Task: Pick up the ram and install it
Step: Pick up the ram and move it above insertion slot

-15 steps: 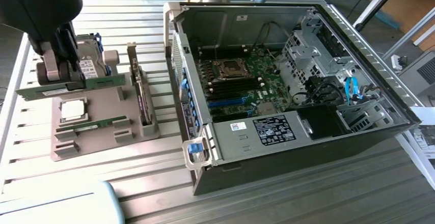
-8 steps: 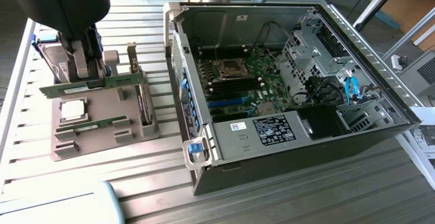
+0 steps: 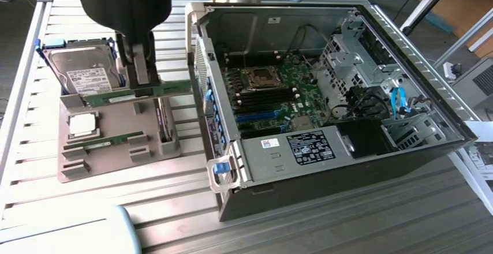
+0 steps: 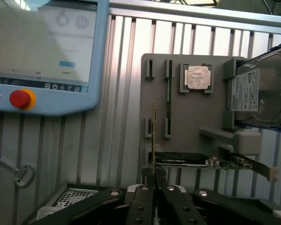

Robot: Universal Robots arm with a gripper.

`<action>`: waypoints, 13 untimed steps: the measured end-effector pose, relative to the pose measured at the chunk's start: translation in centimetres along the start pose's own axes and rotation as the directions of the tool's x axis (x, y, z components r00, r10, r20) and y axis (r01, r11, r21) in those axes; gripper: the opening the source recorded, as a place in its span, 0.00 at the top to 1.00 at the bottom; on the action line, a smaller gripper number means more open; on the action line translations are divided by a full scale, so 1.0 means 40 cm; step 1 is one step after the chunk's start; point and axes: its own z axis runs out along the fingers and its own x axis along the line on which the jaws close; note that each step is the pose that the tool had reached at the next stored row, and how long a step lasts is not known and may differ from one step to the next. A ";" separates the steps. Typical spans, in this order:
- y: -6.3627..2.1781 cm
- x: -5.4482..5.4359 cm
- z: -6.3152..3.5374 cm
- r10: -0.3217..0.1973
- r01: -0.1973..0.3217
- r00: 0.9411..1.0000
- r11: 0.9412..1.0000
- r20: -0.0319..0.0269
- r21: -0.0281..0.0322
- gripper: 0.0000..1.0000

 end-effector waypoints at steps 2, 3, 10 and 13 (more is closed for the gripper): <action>-0.018 0.002 0.000 0.000 0.000 1.000 1.000 0.000 0.000 0.87; -0.030 0.003 -0.001 0.000 0.000 1.000 1.000 0.000 0.000 0.87; -0.118 0.012 -0.003 0.000 0.000 1.000 1.000 0.000 0.000 0.87; -0.142 0.014 -0.004 0.000 0.000 1.000 1.000 0.000 0.000 0.87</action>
